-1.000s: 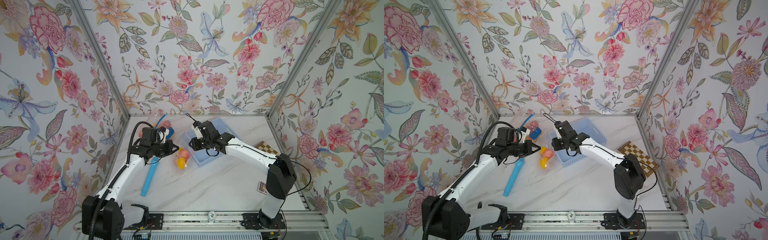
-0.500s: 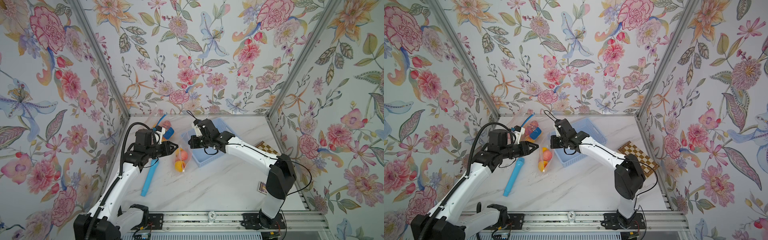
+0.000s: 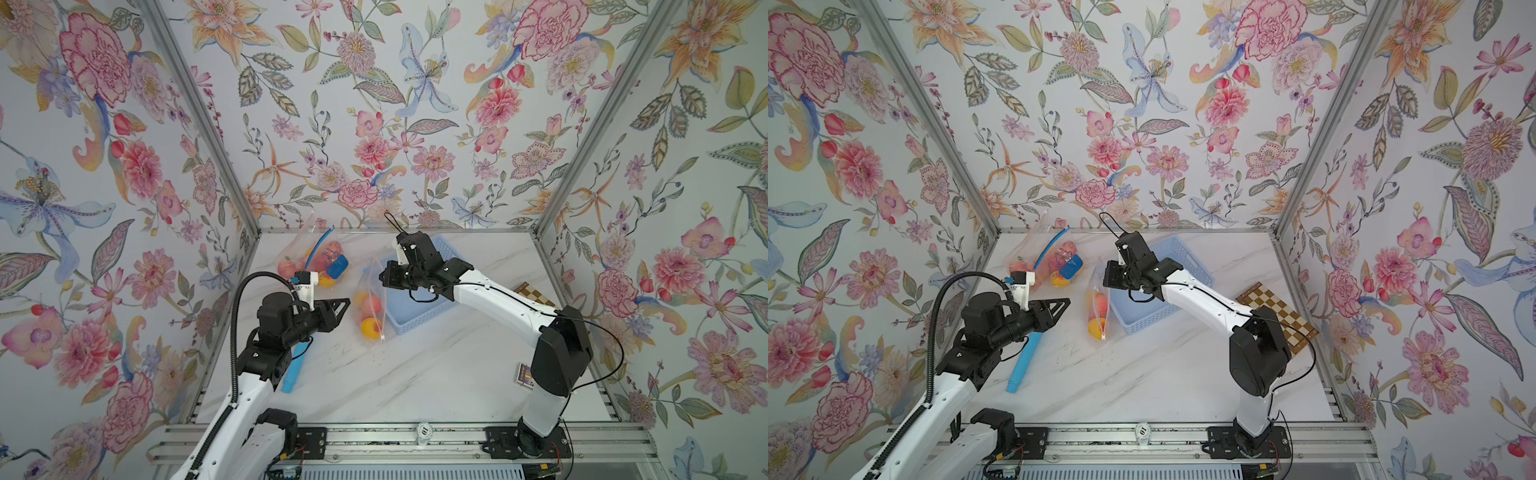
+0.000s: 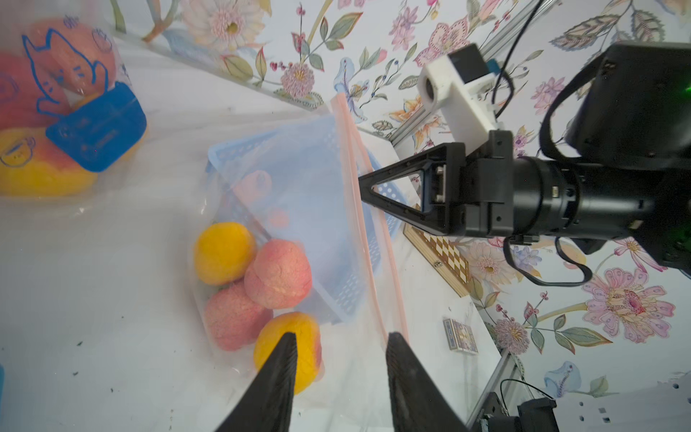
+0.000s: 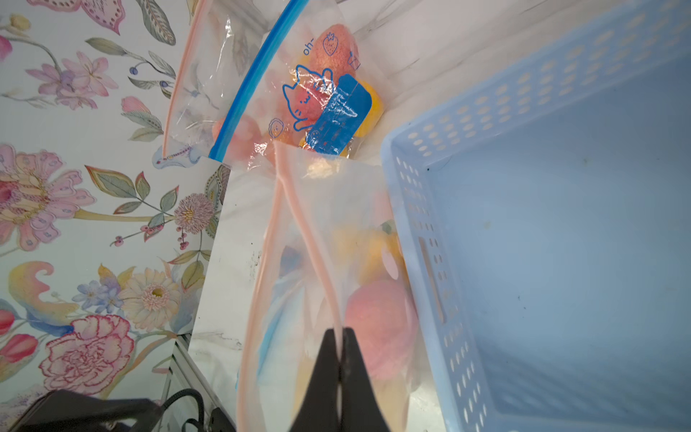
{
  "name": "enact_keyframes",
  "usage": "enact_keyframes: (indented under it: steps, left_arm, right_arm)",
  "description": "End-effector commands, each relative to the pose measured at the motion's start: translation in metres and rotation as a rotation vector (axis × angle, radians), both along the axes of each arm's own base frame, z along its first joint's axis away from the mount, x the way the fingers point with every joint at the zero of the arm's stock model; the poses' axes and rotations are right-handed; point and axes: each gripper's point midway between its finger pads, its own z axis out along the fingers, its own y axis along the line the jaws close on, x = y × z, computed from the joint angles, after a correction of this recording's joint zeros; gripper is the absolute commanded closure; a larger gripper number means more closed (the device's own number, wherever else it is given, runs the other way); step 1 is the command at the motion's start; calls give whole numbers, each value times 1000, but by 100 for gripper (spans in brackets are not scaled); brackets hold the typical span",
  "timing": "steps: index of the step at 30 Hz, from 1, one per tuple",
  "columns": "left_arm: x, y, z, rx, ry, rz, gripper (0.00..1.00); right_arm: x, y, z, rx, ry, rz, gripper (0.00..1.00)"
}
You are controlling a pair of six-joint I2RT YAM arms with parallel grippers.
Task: Place the peach in a zip-top bag and seal the zipper
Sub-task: Zip the zipper on the zipper food storage bag.
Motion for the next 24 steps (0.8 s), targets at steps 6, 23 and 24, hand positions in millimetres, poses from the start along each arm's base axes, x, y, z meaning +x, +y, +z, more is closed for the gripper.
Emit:
enact_keyframes:
  steps: [6, 23, 24]
  left_arm:
    - [4, -5, 17, -21, -257, 7, 49]
    - [-23, -47, -51, 425, -529, 6, 48]
    - [-25, -50, -55, 446, -536, -1, 48]
  right_arm:
    - [25, -21, 4, 94, 24, -122, 100]
    - [41, -15, -1, 158, 55, -161, 100]
    - [42, -14, -1, 160, 56, -161, 100]
